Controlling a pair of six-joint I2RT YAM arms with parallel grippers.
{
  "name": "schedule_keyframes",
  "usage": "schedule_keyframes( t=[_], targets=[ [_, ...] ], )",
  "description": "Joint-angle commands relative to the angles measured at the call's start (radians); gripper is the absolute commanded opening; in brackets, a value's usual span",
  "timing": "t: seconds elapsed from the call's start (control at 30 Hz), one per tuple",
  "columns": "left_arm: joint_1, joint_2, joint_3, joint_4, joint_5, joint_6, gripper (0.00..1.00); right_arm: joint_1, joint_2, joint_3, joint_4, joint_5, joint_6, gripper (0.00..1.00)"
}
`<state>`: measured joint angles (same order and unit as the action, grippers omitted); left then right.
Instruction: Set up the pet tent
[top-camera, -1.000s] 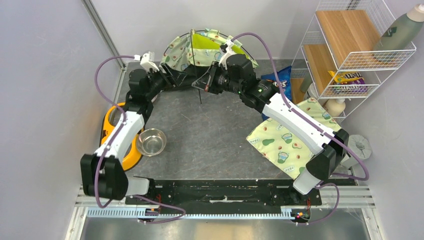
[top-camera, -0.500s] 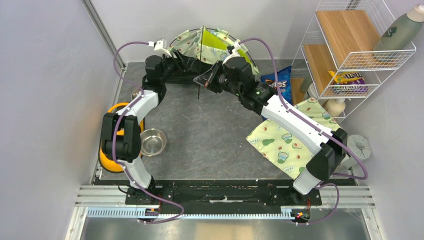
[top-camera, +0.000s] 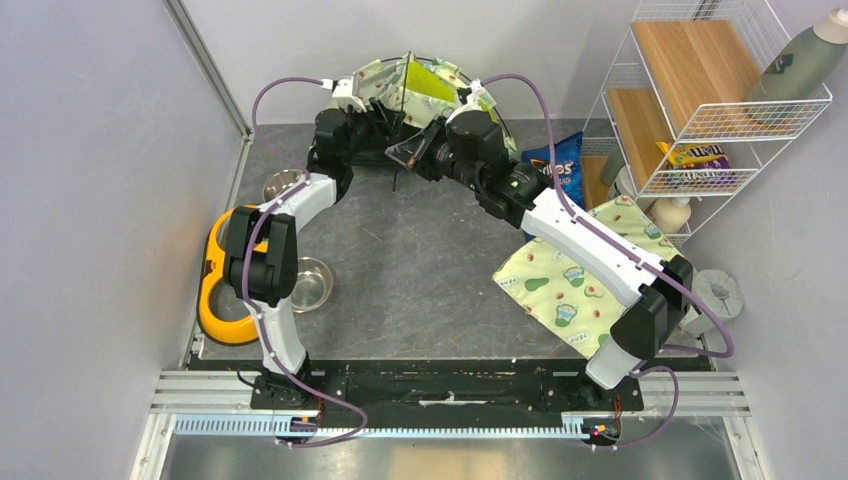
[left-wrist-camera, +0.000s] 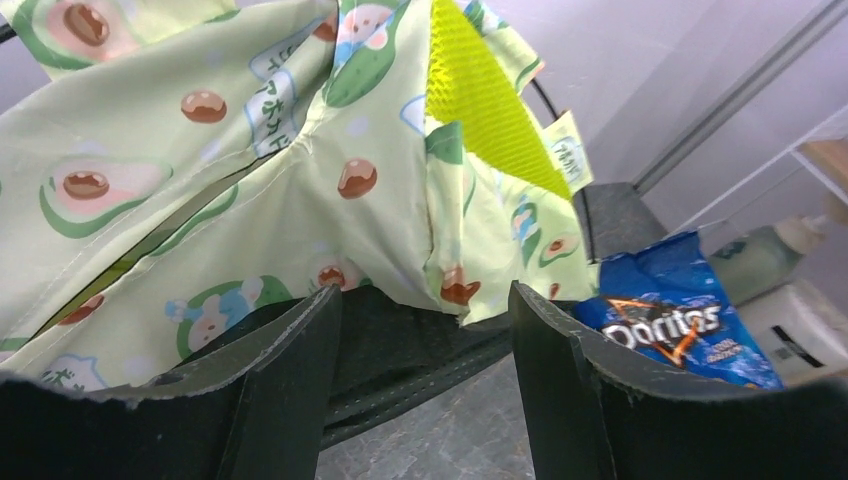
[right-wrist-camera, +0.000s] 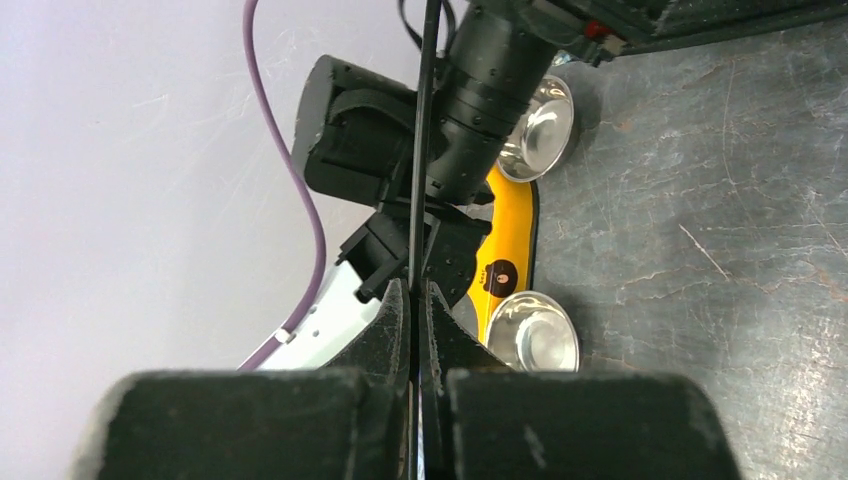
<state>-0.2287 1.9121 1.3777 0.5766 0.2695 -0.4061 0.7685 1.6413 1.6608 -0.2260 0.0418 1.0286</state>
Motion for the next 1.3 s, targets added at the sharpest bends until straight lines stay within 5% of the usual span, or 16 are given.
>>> schedule_keyframes(
  t=[0.0,0.4,0.77,1.27],
  targets=[
    [-0.03,0.026,0.081,-0.043,-0.104,0.129,0.69,-0.014,0.035,0.038,-0.008,0.078,-0.018,0.0],
    [-0.045,0.104,0.202,-0.158,-0.2,0.132,0.68,-0.013,0.034,0.031,-0.01,0.078,-0.023,0.0],
    [-0.046,0.091,0.19,-0.203,-0.131,0.133,0.03,-0.014,0.032,0.026,0.0,0.09,-0.027,0.0],
    [-0.046,-0.032,0.08,-0.197,0.003,0.053,0.02,-0.037,0.039,-0.039,0.118,0.245,0.026,0.0]
  ],
)
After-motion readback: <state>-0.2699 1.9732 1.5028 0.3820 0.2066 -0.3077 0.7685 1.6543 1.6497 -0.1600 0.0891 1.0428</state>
